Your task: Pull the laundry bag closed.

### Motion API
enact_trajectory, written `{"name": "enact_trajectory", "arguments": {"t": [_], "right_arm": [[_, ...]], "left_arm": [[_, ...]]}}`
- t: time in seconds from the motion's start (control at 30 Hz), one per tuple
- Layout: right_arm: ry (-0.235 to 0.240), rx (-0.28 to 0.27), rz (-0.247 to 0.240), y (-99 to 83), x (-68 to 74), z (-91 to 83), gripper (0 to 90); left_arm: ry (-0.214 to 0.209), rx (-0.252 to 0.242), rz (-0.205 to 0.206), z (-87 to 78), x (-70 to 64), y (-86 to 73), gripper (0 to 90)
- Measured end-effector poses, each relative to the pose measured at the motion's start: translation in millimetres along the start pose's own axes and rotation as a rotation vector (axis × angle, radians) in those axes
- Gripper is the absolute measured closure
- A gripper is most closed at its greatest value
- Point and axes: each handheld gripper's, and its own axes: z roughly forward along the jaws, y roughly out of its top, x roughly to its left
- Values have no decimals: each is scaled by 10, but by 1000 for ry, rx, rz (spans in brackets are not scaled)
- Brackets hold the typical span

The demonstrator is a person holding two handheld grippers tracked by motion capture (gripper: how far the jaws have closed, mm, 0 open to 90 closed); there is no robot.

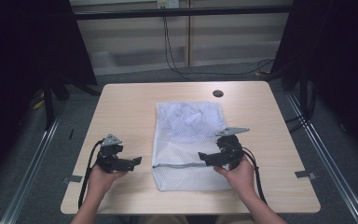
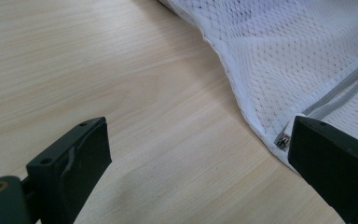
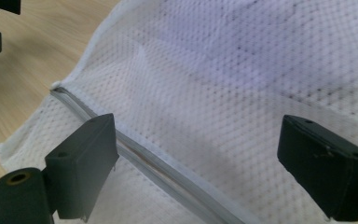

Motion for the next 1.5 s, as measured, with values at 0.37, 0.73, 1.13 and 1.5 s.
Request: {"name": "enact_trajectory", "arguments": {"t": [0.37,0.73,1.13,1.5], "right_arm": [[72,4,37,116,242,206,125],[117,14,75,170,378,337,156],[168,42,96,209,488,468,211],[205,63,72,229,592,579,238]], "left_arm": [[-24,7,1,-26,-3,-6,56],[-35,6,-6,-36,-12,-7,56],[-44,17,-3,-31,-4,-7,57],[-55,17,-12,-52,6,-8,65]]}}
